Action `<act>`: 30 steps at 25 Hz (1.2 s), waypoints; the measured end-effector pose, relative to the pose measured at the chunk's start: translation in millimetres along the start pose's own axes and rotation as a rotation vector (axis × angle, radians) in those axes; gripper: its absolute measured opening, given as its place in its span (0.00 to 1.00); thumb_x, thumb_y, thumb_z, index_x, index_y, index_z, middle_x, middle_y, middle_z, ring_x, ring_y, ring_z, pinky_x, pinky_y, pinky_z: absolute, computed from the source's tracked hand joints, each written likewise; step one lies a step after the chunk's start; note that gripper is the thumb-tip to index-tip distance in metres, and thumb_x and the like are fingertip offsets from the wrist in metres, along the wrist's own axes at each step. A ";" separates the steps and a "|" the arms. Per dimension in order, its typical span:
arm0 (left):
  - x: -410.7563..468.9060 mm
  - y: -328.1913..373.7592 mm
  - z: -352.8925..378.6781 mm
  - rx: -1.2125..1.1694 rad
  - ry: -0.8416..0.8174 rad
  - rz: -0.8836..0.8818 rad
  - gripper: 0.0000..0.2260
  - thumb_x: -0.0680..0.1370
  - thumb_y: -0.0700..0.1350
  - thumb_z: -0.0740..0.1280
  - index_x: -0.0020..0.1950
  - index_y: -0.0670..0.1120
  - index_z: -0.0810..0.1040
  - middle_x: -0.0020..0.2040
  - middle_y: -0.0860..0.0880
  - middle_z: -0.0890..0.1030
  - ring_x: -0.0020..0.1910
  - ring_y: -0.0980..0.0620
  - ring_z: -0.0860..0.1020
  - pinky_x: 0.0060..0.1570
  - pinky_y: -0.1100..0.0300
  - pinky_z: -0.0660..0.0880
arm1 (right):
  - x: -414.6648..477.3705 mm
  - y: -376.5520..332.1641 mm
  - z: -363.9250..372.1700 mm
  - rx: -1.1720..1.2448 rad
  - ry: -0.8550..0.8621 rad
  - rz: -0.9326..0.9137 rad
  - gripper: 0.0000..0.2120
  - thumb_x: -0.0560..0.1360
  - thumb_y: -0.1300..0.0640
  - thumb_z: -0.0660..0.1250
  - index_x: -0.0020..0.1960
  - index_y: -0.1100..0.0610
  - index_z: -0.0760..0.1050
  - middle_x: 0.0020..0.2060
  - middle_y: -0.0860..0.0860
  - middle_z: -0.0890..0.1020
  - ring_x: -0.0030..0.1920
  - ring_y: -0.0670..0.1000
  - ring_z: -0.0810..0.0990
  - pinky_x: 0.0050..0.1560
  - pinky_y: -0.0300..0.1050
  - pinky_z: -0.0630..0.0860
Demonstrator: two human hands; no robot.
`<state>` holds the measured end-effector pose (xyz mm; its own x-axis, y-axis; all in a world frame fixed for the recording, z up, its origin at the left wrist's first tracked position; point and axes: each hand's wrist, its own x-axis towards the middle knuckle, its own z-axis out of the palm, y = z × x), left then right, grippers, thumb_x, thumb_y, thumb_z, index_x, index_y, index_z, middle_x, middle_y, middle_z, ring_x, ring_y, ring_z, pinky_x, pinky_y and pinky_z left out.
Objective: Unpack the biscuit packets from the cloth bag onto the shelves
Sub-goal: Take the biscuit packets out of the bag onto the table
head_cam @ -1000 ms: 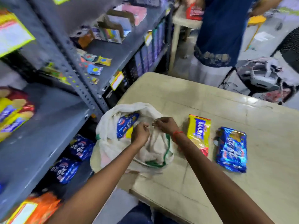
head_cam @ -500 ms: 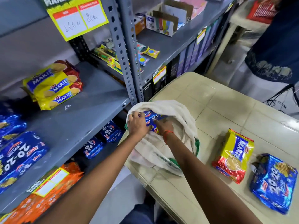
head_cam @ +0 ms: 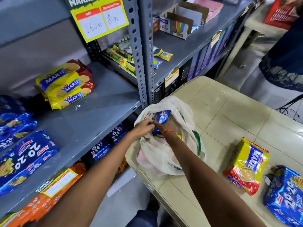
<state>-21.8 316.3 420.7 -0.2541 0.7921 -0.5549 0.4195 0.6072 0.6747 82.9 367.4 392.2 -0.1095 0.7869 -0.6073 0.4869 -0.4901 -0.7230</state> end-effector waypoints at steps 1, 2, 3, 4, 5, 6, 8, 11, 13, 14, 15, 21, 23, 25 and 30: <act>0.2 0.2 -2.7 0.035 0.019 -0.007 0.12 0.76 0.43 0.60 0.56 0.45 0.77 0.54 0.44 0.80 0.55 0.44 0.78 0.53 0.55 0.74 | -4.0 0.2 -3.6 0.001 0.040 -0.003 0.28 0.69 0.47 0.72 0.61 0.64 0.75 0.58 0.61 0.80 0.59 0.63 0.79 0.60 0.58 0.77; 0.8 0.0 -4.7 0.094 0.053 -0.018 0.13 0.77 0.45 0.58 0.56 0.44 0.77 0.56 0.43 0.81 0.55 0.43 0.78 0.53 0.55 0.74 | -4.7 3.0 -8.8 0.064 0.055 -0.016 0.26 0.70 0.47 0.71 0.60 0.64 0.75 0.57 0.61 0.80 0.58 0.62 0.80 0.57 0.58 0.79; 1.3 0.5 -5.5 0.151 0.079 -0.043 0.15 0.78 0.47 0.56 0.58 0.43 0.77 0.58 0.40 0.80 0.57 0.42 0.78 0.56 0.53 0.74 | -8.6 1.7 -17.0 0.242 0.035 0.012 0.24 0.71 0.49 0.70 0.60 0.64 0.74 0.55 0.60 0.80 0.57 0.61 0.80 0.52 0.56 0.82; 1.6 2.3 -5.5 0.163 0.087 -0.074 0.18 0.79 0.50 0.55 0.60 0.42 0.76 0.61 0.39 0.79 0.60 0.41 0.77 0.58 0.52 0.73 | -12.2 2.2 -26.1 0.438 0.026 0.072 0.22 0.72 0.50 0.69 0.60 0.63 0.74 0.53 0.58 0.79 0.54 0.60 0.80 0.43 0.53 0.84; -0.3 7.4 -4.0 0.123 0.075 -0.102 0.20 0.79 0.52 0.54 0.61 0.41 0.76 0.63 0.38 0.78 0.62 0.41 0.76 0.61 0.52 0.72 | -17.8 5.0 -37.6 0.589 0.010 0.134 0.19 0.73 0.51 0.68 0.59 0.61 0.74 0.50 0.57 0.79 0.48 0.58 0.81 0.32 0.47 0.84; -1.7 14.2 -0.7 0.052 0.068 -0.111 0.22 0.79 0.54 0.54 0.61 0.41 0.77 0.63 0.38 0.78 0.62 0.42 0.76 0.62 0.53 0.71 | -23.9 9.8 -48.8 0.670 -0.005 0.175 0.17 0.73 0.51 0.67 0.57 0.59 0.74 0.47 0.56 0.79 0.42 0.56 0.81 0.25 0.42 0.81; -2.7 30.4 11.9 -0.056 0.099 -0.076 0.23 0.78 0.57 0.57 0.60 0.40 0.79 0.61 0.41 0.80 0.61 0.43 0.77 0.63 0.55 0.72 | -40.4 20.9 -73.5 0.644 -0.114 0.192 0.14 0.73 0.50 0.63 0.56 0.56 0.74 0.41 0.53 0.81 0.36 0.51 0.79 0.22 0.36 0.78; -18.0 52.7 41.4 -0.118 -0.031 0.049 0.17 0.77 0.48 0.67 0.60 0.38 0.78 0.59 0.41 0.81 0.54 0.46 0.80 0.51 0.61 0.77 | -66.5 50.7 -113.5 0.574 -0.345 0.228 0.12 0.73 0.52 0.58 0.51 0.55 0.75 0.34 0.50 0.84 0.32 0.49 0.82 0.27 0.37 0.80; -36.7 58.4 63.0 -0.204 -0.182 0.081 0.14 0.76 0.41 0.69 0.60 0.40 0.77 0.58 0.39 0.81 0.49 0.49 0.79 0.41 0.63 0.78 | -80.4 81.7 -140.2 0.557 -0.502 0.227 0.12 0.74 0.54 0.57 0.53 0.54 0.76 0.40 0.51 0.87 0.38 0.49 0.85 0.40 0.45 0.83; -47.1 59.2 74.3 -0.241 -0.236 0.082 0.12 0.75 0.39 0.70 0.58 0.41 0.77 0.57 0.39 0.81 0.49 0.49 0.79 0.41 0.61 0.78 | -86.0 98.7 -152.0 0.558 -0.531 0.224 0.13 0.74 0.54 0.59 0.56 0.54 0.76 0.45 0.52 0.86 0.44 0.50 0.85 0.48 0.48 0.82; -59.2 60.6 89.7 -0.260 -0.270 0.093 0.12 0.74 0.39 0.71 0.57 0.43 0.76 0.56 0.39 0.81 0.48 0.49 0.79 0.42 0.59 0.77 | -93.7 115.8 -164.1 0.560 -0.518 0.227 0.15 0.74 0.53 0.62 0.59 0.54 0.76 0.49 0.53 0.85 0.47 0.51 0.84 0.54 0.49 0.79; -122.0 30.8 199.2 -0.138 -0.558 0.232 0.29 0.69 0.31 0.74 0.67 0.38 0.65 0.55 0.45 0.78 0.46 0.54 0.78 0.43 0.71 0.77 | -142.7 218.4 -219.3 0.430 -0.205 0.301 0.07 0.73 0.56 0.70 0.50 0.55 0.77 0.43 0.51 0.85 0.38 0.48 0.83 0.42 0.45 0.82; -133.4 17.8 230.6 -0.093 -0.600 0.187 0.31 0.70 0.30 0.72 0.70 0.35 0.64 0.63 0.39 0.77 0.54 0.48 0.77 0.52 0.60 0.76 | -156.9 246.0 -219.8 0.366 -0.117 0.394 0.08 0.74 0.57 0.70 0.49 0.59 0.74 0.46 0.56 0.80 0.41 0.52 0.79 0.42 0.46 0.80; -137.8 9.4 252.2 0.071 -0.510 0.190 0.32 0.73 0.34 0.70 0.74 0.41 0.62 0.67 0.38 0.73 0.62 0.45 0.75 0.61 0.56 0.72 | -163.1 257.2 -210.6 0.344 0.052 0.414 0.07 0.73 0.60 0.70 0.44 0.61 0.73 0.44 0.59 0.78 0.43 0.55 0.77 0.44 0.50 0.76; -134.5 11.3 271.6 0.394 -0.364 0.234 0.28 0.75 0.42 0.67 0.75 0.47 0.64 0.67 0.39 0.69 0.65 0.40 0.72 0.67 0.55 0.68 | -158.1 245.5 -204.7 -0.195 0.303 0.364 0.17 0.73 0.58 0.70 0.58 0.66 0.75 0.59 0.63 0.78 0.63 0.60 0.74 0.61 0.51 0.74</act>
<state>253.8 200.0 370.7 0.1707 0.7882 -0.5913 0.7387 0.2948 0.6062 397.2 199.3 378.2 0.3394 0.6659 -0.6644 0.6029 -0.6962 -0.3898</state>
